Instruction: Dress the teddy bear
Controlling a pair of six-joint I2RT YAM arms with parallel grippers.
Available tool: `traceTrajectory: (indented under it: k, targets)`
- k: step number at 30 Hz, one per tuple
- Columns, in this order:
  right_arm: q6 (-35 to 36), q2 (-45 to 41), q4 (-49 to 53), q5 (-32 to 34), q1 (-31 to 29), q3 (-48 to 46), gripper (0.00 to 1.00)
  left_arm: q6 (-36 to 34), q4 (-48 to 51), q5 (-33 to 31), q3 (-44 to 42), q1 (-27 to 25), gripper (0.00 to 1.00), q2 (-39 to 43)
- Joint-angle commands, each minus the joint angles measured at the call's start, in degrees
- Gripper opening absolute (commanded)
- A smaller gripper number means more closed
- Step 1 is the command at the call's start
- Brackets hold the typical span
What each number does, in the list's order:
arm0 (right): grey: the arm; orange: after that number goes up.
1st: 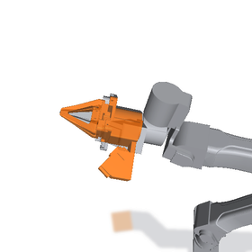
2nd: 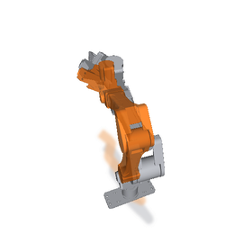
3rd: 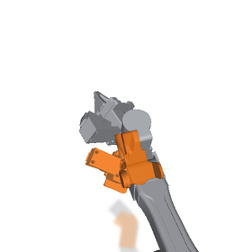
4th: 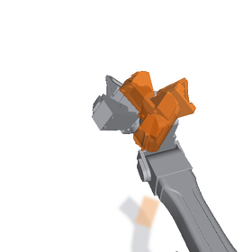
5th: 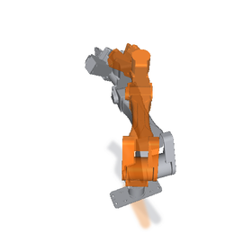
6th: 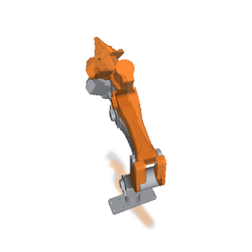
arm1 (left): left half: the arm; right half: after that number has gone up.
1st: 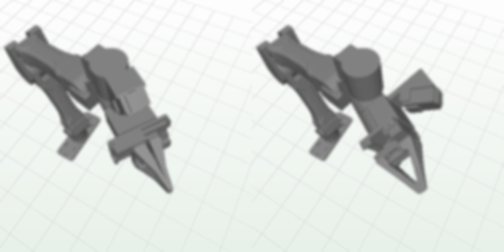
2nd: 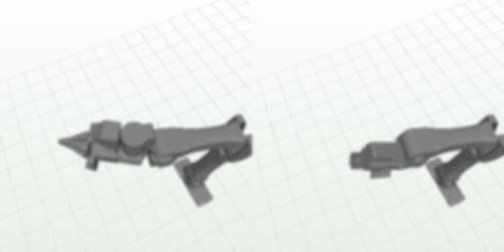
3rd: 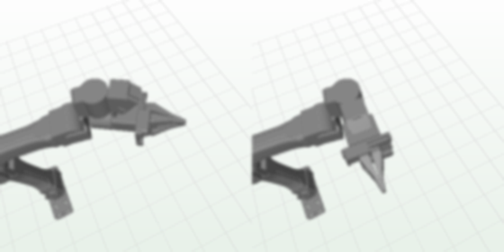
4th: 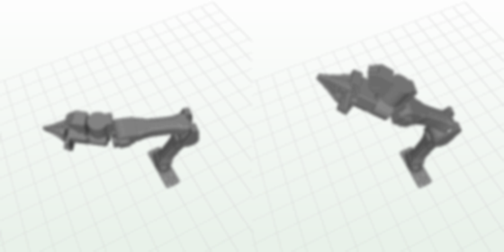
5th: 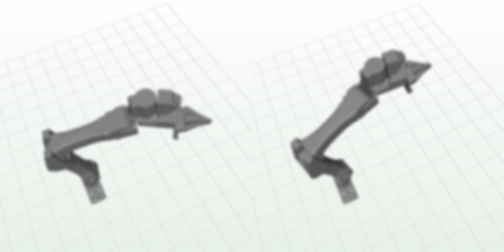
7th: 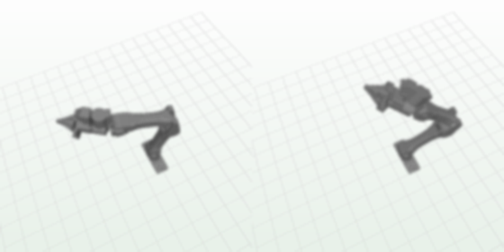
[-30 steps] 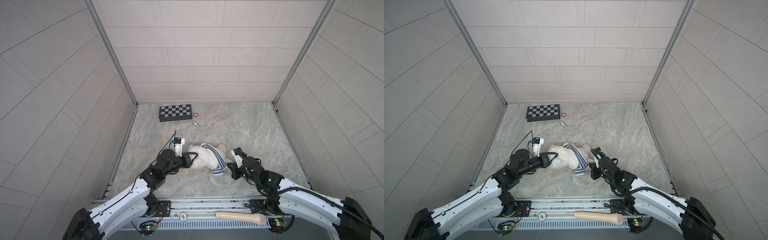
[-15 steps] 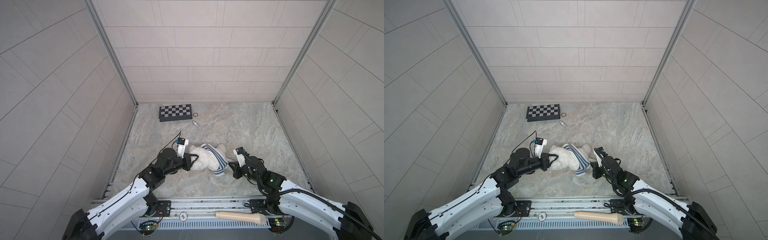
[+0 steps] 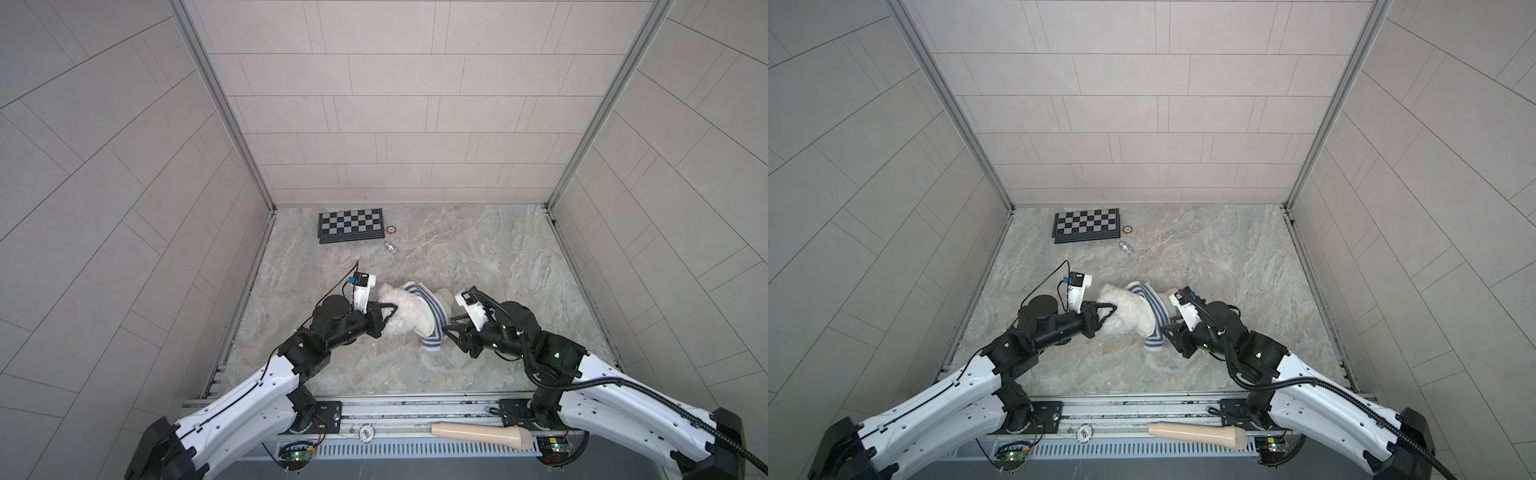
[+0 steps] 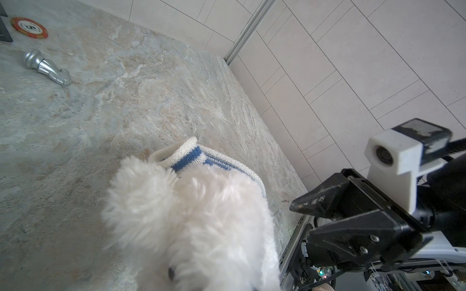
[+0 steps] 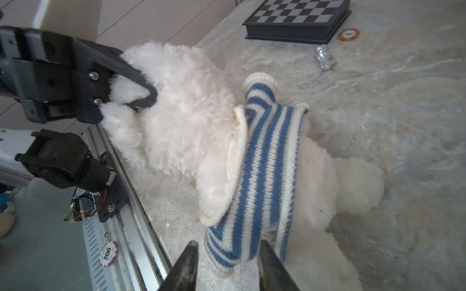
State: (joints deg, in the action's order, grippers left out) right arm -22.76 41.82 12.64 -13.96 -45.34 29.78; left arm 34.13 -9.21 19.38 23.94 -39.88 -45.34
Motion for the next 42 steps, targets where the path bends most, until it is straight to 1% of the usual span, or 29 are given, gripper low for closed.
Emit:
traceTrajectory:
  k: [1, 4, 7, 12, 14, 18, 24, 32, 35, 42]
  targets:
    - [-2.99, 0.7, 1.73, 1.33, 4.13, 0.69, 0.41, -3.23, -4.93, 1.04, -1.66, -0.02, 0.0, 1.75]
    - [-3.89, 2.05, -2.14, -3.31, 7.46, 0.77, 0.39, -6.32, -5.54, 1.45, -2.95, -0.73, 0.0, 2.36]
    - [-3.74, 5.19, -3.71, -6.85, 7.91, 2.9, 0.36, -7.86, -5.36, -0.27, -3.67, -2.55, 0.0, 2.42]
    - [-3.57, 10.45, -6.46, -9.79, 7.99, 4.31, 0.29, -9.51, -6.79, -3.11, -4.1, -6.0, 0.0, 2.36]
    - [-3.21, 12.2, -6.6, -9.95, 7.98, 4.75, 0.27, -9.87, -6.85, -3.62, -4.08, -6.45, 0.0, 2.36]
    - [-2.56, 13.47, -6.91, -7.91, 7.99, 4.05, 0.26, -10.38, -7.0, -3.89, -4.43, -6.92, 0.0, 3.21]
    - [-2.98, 14.61, -9.09, -7.0, 7.98, 2.92, 0.23, -10.5, -7.81, -3.38, -5.0, -7.14, 0.0, 3.77]
    - [-2.47, 15.13, -9.24, -5.88, 7.98, 2.13, 0.05, -10.14, -8.5, -3.73, -5.65, -7.41, 0.0, 3.94]
    - [-2.04, 14.81, -8.46, -4.67, 7.96, 2.01, 0.0, -10.22, -8.51, -3.98, -5.83, -7.37, 0.0, 4.47]
    - [0.75, 12.32, -3.93, 1.55, 8.03, 1.6, 0.0, -11.11, -7.74, -5.28, -6.17, -7.39, 0.0, 6.56]
